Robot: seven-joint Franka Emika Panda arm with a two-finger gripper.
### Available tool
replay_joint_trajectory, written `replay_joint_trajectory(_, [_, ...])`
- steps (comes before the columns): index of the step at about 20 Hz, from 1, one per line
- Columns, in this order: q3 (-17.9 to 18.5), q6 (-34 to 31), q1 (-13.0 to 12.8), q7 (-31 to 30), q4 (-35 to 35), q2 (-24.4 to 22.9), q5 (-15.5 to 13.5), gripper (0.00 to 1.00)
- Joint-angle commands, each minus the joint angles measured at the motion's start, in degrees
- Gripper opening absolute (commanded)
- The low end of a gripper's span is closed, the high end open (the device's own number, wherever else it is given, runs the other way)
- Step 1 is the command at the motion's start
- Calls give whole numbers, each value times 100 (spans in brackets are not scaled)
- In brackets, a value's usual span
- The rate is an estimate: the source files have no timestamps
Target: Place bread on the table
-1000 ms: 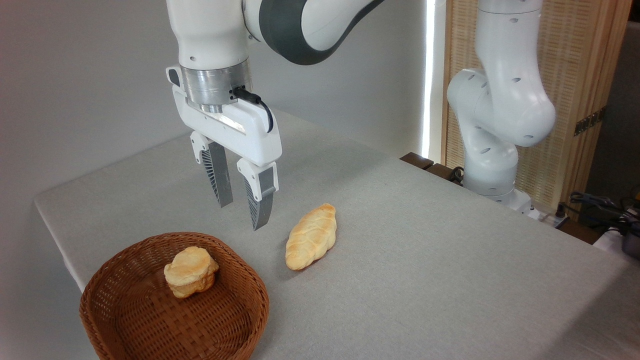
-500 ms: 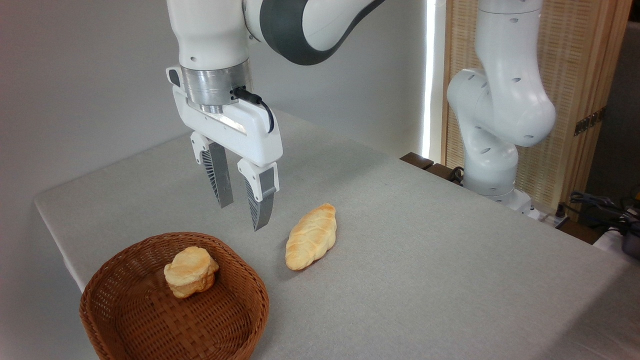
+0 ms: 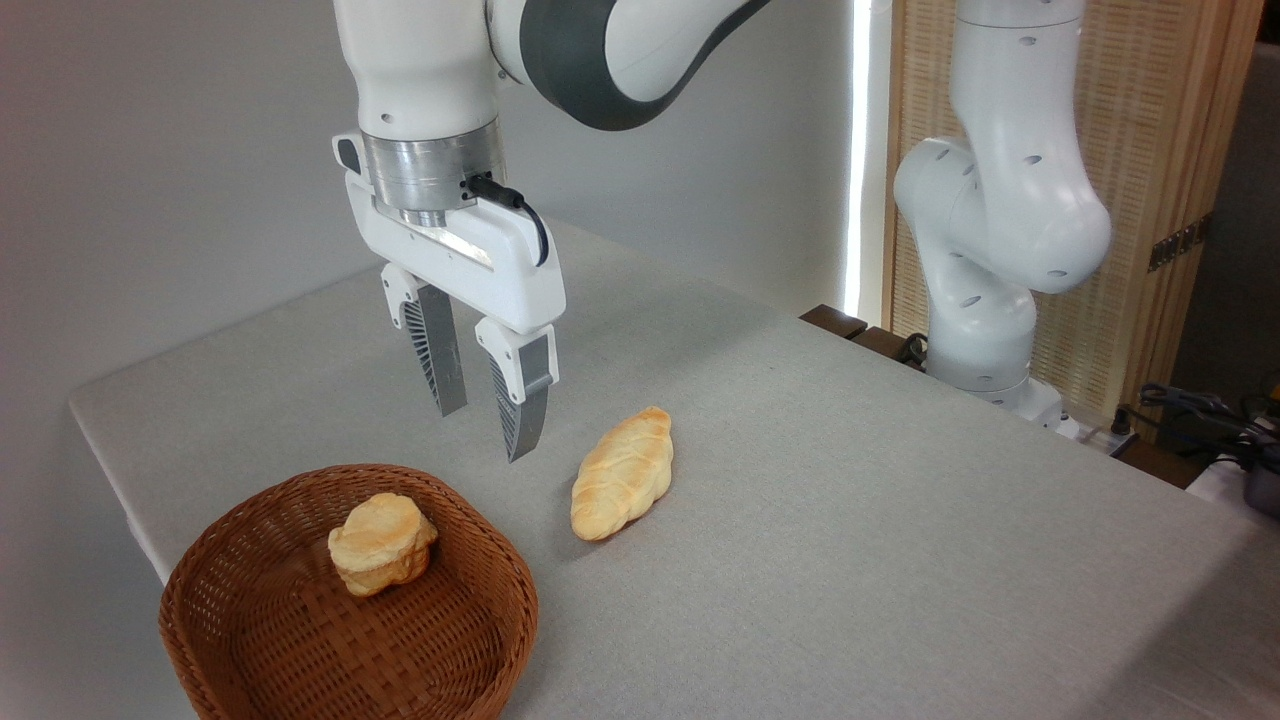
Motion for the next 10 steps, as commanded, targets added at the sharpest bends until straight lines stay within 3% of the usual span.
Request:
replay_joint_trajectory(1, [45,-44,-6,69,58,-15,50,100])
replay_joint_trajectory(10, [116,-44,-6,78,58,-24,59,100])
